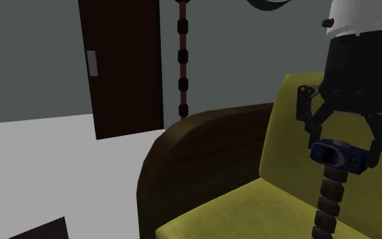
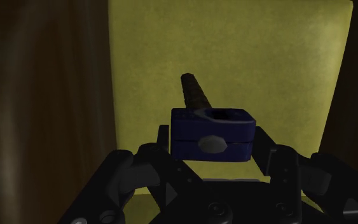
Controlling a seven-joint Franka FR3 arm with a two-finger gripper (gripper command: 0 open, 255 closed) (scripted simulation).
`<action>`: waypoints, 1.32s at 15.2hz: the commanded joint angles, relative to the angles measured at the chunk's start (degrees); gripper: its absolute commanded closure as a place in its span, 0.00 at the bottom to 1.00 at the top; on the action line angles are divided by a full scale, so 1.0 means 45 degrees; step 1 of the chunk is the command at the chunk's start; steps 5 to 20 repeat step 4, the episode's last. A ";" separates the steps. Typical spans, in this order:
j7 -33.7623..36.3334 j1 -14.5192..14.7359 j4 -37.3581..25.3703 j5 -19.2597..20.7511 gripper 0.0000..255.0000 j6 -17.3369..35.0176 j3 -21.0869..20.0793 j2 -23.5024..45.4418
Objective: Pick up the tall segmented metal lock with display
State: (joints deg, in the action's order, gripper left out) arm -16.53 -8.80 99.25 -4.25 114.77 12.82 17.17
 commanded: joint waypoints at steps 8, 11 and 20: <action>0.0048 0.0018 -0.0284 0.0063 1.00 -0.0505 0.0018 -0.0224; 0.0048 0.0018 -0.0284 0.0063 1.00 -0.0505 0.0018 -0.0224; 0.0048 0.0018 -0.0284 0.0063 1.00 -0.0505 0.0018 -0.0224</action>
